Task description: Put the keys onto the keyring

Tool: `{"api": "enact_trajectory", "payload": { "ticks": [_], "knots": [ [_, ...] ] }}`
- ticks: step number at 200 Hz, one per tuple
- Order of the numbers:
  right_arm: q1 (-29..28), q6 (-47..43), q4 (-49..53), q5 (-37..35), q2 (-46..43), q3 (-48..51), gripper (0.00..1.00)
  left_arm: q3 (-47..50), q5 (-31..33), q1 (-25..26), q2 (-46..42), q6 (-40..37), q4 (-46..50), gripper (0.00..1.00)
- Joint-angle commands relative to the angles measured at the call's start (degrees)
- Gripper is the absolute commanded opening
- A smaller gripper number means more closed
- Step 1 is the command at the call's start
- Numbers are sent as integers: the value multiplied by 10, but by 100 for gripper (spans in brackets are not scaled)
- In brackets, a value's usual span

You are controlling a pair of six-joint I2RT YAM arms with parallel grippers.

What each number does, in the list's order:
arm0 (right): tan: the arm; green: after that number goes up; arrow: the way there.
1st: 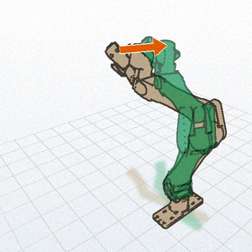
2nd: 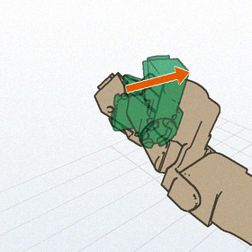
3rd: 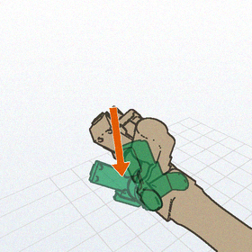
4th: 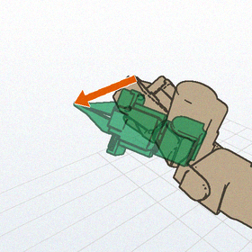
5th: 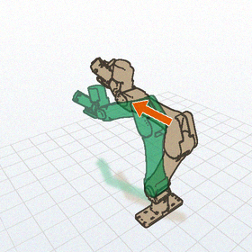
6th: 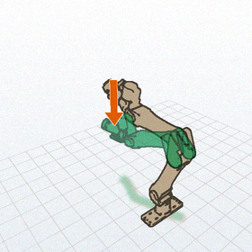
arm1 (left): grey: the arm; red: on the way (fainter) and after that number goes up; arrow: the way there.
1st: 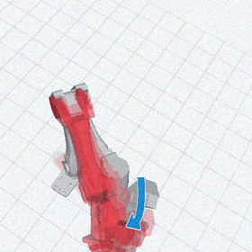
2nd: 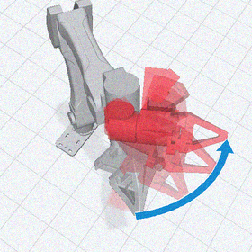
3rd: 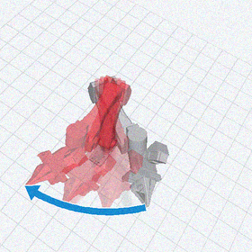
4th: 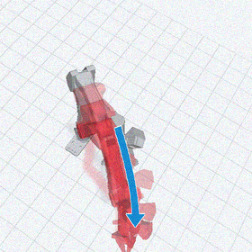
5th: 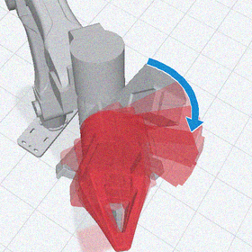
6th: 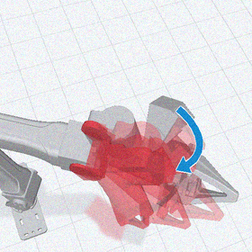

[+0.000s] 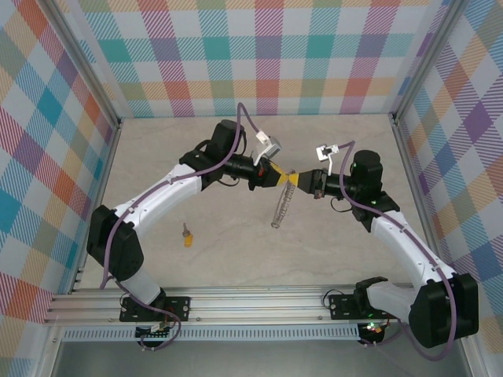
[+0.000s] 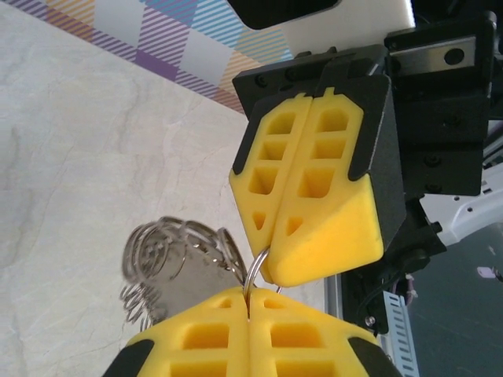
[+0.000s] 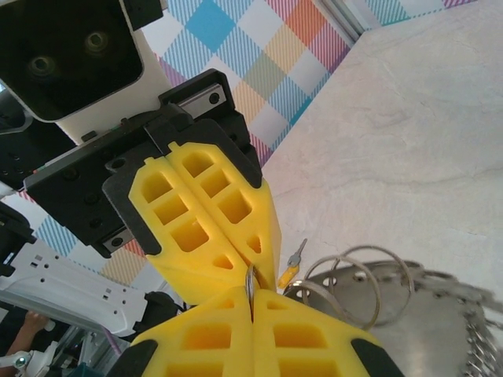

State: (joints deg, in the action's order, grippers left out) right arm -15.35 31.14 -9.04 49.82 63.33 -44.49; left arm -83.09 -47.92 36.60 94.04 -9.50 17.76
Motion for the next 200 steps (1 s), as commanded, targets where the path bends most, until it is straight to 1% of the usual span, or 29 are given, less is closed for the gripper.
{"api": "enact_trajectory", "payload": {
  "ticks": [1, 12, 25, 38, 50, 59, 64, 67, 73, 80, 82, 85, 99, 120, 157, 169, 189, 200],
  "knots": [
    [2, -12, -2, -10, 2, -34, 0, 4, 48, 1, -28, 8, -24, 17],
    [2, -16, 1, -17, 5, -40, 0, 15, 72, -3, -40, 12, -41, 26],
    [2, -17, -1, -25, 7, -43, 0, 24, 102, -7, -53, 14, -45, 34],
    [1, -19, -3, -34, 6, -44, 0, 36, 119, -15, -65, 24, -53, 41],
    [1, -21, -7, -41, 4, -42, 0, 45, 137, -24, -73, 36, -60, 52],
    [1, -21, -10, -46, 1, -40, 0, 49, 151, -31, -79, 45, -63, 63],
    [2, -22, -12, -48, -1, -39, 0, 50, 157, -36, -82, 49, -64, 66],
    [2, -21, -13, -48, -2, -39, 0, 50, 158, -38, -84, 52, -65, 71],
    [1, -22, -13, -48, -4, -38, 0, 51, 164, -43, -87, 57, -68, 74],
    [2, -24, -14, -47, -8, -37, 0, 52, 171, -49, -92, 66, -71, 89],
    [2, -25, -15, -48, -9, -36, 0, 52, 173, -51, -93, 68, -73, 96],
    [2, -26, -16, -47, -11, -35, 0, 52, 177, -52, -95, 71, -74, 100],
    [2, -31, -21, -50, -22, -33, 0, 53, 187, -62, -106, 83, -83, 100],
    [2, -31, -34, -54, -36, -28, 0, 56, 224, -65, -119, 104, -94, 100],
    [2, -11, -72, -70, -53, -15, 0, 67, 330, -65, -136, 157, -120, 100],
    [1, -3, -81, -84, -56, -9, 0, 72, 344, -66, -140, 154, -120, 100],
    [2, 7, -94, -93, -52, -7, 0, 73, 344, -66, -144, 138, -117, 100],
    [1, 11, -103, -96, -50, -6, 0, 54, 353, -66, -137, 133, -93, 100]
  ]
}}
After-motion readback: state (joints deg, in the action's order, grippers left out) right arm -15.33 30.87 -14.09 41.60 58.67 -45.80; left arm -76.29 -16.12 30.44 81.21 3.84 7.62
